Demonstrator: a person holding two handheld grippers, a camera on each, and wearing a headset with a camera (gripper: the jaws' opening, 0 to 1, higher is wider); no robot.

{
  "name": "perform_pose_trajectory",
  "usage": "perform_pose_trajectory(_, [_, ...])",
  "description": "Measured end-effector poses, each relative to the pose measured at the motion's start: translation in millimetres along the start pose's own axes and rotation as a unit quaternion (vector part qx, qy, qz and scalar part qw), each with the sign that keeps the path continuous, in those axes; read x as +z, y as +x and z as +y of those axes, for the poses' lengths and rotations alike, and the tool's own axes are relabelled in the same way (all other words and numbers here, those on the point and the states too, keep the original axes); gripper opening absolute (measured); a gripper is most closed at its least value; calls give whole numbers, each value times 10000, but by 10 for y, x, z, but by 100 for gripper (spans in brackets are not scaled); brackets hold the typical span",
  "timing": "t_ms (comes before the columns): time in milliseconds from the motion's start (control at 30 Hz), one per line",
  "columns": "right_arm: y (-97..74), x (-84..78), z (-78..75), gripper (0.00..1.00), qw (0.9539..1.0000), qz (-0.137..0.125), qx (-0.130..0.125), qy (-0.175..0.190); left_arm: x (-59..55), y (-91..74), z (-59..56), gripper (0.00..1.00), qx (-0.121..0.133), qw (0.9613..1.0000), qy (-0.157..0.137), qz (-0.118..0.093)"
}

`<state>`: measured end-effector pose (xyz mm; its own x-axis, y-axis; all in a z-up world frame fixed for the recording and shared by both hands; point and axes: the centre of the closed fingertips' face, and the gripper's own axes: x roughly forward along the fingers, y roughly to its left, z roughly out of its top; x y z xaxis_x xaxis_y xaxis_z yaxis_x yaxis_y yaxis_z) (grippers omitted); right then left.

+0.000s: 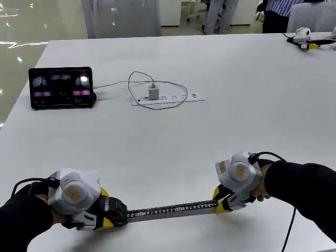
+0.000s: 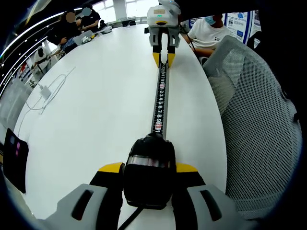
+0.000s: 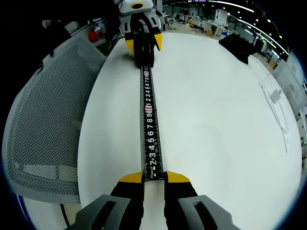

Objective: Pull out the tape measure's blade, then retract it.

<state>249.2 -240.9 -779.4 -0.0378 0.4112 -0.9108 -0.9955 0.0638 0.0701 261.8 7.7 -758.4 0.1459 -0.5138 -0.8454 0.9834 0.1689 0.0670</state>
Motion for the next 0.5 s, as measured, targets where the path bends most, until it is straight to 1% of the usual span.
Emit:
perform_pose_trajectory(100, [4,-2,12,12,10000,26,17,-41,3,-5,-11,34,-58,10000,-29,44])
perform_pose_trajectory(200, [1,-2,8,12,10000,20,40,22,0,-10,-25,34,-87,9999,-10,84])
perform_pose_trajectory(300, [4,-3,9,12,10000,24,60,8,-3,-24,-36,34,-102,9999,-12,129])
perform_pose_trajectory(433, [6,-1,11,12,10000,74,55,-38,-30,-39,-43,34,-143,9997,-23,213])
perform_pose_trajectory(500, [5,1,10,12,10000,80,36,-1,-45,-48,-39,35,-140,9996,-9,259])
